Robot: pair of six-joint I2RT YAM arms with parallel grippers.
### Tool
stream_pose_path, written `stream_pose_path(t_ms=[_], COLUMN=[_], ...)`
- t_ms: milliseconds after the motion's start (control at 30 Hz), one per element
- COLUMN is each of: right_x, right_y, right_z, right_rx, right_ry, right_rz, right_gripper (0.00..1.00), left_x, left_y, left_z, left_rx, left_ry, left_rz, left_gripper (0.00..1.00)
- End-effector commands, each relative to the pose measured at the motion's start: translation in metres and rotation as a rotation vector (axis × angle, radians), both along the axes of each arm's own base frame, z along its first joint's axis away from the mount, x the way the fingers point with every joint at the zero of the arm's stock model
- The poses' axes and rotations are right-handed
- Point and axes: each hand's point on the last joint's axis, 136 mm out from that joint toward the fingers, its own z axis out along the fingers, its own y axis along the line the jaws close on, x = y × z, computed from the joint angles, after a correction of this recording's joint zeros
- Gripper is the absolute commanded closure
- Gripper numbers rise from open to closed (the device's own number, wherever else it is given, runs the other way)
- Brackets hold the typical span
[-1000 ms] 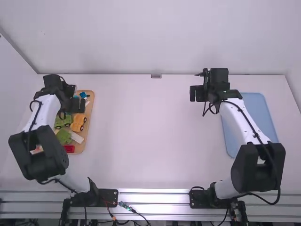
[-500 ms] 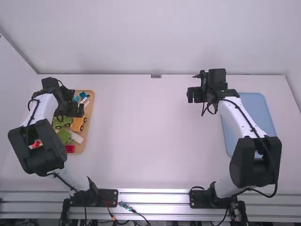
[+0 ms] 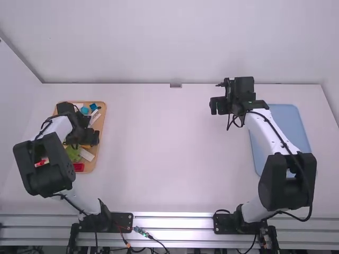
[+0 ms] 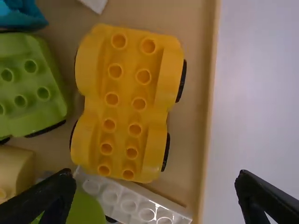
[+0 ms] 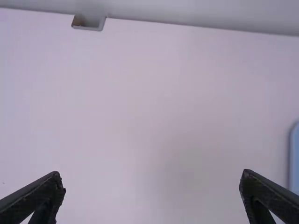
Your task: Assemble lego blocks to make yellow taxi
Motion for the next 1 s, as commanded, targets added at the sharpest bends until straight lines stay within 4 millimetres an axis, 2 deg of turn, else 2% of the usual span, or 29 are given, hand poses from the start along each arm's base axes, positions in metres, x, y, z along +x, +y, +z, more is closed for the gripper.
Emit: stream_pose_path(t_ms=[0,67,167,333,533,967], right_x=[0.006,0.006,0.005,0.005,0.005,0.004], right_y=[-0.001,-0.001,-0.001,0.003,0.003,0.008], right_z=[0.009,0.009,0.008,0.009,0.009,0.009], right_rx=[0.001,0.001,0.000,0.002,0.001,-0.001], right_ry=[-0.023,-0.022,-0.021,-0.022,-0.024,-0.024], right_rz=[0.005,0.005,0.003,0.012,0.012,0.024], right_gripper=[0.01,0.01,0.01,0.01,0.01,0.01], left_x=[-0.006,-0.003,0.000,0.001,0.001,0.005], left_y=[0.002,0.008,0.009,0.017,0.017,0.011], left_z=[-0.007,-0.006,-0.006,-0.005,-0.003,-0.002], left_rx=[0.018,0.041,0.048,0.057,-0.024,-0.037], left_ry=[0.024,0.007,-0.003,-0.019,-0.064,-0.085], left_rz=[0.002,0.010,-0.003,0.010,-0.017,-0.116], left_gripper=[0.09,0.17,0.18,0.16,0.16,0.13])
